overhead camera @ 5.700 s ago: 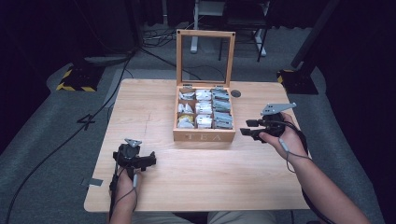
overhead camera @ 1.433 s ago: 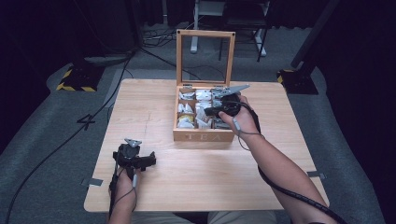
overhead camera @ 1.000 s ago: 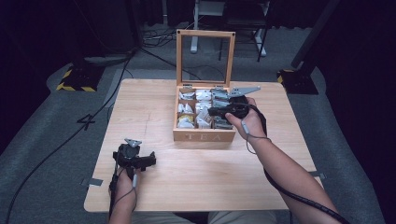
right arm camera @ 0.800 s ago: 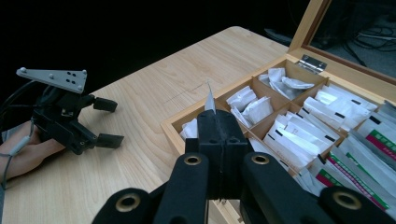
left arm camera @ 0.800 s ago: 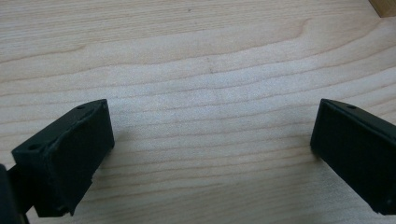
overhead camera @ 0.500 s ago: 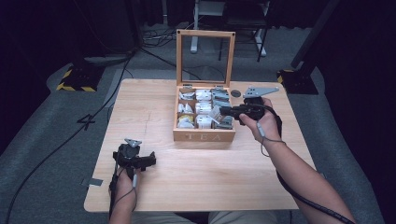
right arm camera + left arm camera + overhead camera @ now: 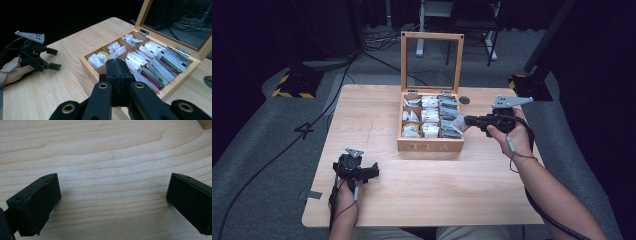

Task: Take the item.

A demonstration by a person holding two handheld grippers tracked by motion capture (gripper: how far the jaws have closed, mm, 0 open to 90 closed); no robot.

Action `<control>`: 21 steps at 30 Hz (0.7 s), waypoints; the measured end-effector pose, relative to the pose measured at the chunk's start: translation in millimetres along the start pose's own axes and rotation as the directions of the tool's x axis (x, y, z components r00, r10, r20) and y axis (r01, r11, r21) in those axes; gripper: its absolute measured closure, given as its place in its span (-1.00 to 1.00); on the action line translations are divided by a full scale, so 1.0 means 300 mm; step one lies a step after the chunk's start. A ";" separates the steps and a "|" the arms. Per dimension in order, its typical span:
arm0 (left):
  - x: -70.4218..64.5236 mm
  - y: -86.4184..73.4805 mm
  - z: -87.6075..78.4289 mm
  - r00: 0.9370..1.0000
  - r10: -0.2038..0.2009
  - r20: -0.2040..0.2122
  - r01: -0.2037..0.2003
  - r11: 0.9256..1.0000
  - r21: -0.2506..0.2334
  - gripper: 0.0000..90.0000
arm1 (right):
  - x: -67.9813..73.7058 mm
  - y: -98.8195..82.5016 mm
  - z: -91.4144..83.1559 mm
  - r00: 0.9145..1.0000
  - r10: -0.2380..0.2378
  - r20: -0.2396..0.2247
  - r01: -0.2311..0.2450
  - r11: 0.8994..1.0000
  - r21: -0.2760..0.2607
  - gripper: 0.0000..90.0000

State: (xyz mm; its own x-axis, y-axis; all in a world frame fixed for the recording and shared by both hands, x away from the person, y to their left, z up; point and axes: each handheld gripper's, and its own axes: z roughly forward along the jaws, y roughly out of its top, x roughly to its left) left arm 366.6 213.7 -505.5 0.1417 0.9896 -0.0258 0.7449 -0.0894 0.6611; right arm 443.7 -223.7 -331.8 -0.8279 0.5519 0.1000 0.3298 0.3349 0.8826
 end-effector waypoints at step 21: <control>0.000 0.000 0.000 1.000 0.000 0.000 0.000 1.000 0.000 -1.00 | -0.079 -0.093 -0.176 0.993 0.032 0.113 -0.032 0.999 -0.003 1.00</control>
State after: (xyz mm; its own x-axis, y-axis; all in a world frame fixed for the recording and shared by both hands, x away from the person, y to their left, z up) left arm 366.6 213.7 -505.5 0.1418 0.9896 -0.0255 0.7451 -0.0898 0.6609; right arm 430.3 -286.6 -334.5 -0.7600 0.6455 0.0758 0.3549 0.3144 0.8805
